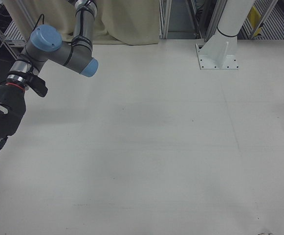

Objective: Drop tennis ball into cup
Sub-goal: 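Move the left hand holding the yellow tennis ball over the white mug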

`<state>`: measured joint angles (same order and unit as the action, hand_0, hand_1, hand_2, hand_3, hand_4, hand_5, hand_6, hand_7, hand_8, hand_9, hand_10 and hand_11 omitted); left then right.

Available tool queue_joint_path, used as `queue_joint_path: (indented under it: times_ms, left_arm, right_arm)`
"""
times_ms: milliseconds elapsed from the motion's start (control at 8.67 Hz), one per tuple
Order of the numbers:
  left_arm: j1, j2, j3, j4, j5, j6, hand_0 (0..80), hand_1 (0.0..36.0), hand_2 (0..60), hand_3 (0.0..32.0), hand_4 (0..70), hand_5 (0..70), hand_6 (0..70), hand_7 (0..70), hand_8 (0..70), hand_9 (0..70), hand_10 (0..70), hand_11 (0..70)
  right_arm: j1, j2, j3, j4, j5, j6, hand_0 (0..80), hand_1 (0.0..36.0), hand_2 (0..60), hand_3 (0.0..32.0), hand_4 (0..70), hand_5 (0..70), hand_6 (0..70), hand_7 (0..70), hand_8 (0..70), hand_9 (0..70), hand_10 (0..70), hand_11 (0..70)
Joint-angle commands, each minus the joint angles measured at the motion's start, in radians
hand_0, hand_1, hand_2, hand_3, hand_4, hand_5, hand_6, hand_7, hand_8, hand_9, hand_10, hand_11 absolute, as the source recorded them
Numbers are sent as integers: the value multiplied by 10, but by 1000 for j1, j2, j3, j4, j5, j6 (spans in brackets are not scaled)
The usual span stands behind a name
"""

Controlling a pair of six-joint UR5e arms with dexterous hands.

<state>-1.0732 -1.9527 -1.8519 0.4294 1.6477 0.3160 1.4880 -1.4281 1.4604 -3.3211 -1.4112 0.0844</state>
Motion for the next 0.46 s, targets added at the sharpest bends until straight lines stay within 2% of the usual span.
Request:
queue_joint_path:
  times_ms: [0,115,231,346]
  left_arm:
    - [137,40,-3,-29,-2,8,800,360,472,0,384,216,580,700,469,673,338,507]
    - [145,52,-1,-38,-2,8,800,360,514,0,380,251,700,700,492,673,334,502]
    - [150,54,0,-43,-2,11,800,360,509,0,373,255,700,700,490,671,331,497]
    - [150,67,2,-53,-2,14,800,360,468,0,369,214,612,700,469,666,327,491]
  right_arm:
    - [0,0,0,0,0,0,0,0,0,0,0,0,0,0,0,0,0,0]
    - [0,0,0,0,0,0,0,0,0,0,0,0,0,0,0,0,0,0]
    - [0,0,0,0,0,0,0,0,0,0,0,0,0,0,0,0,0,0]
    - [0,0,0,0,0,0,0,0,0,0,0,0,0,0,0,0,0,0]
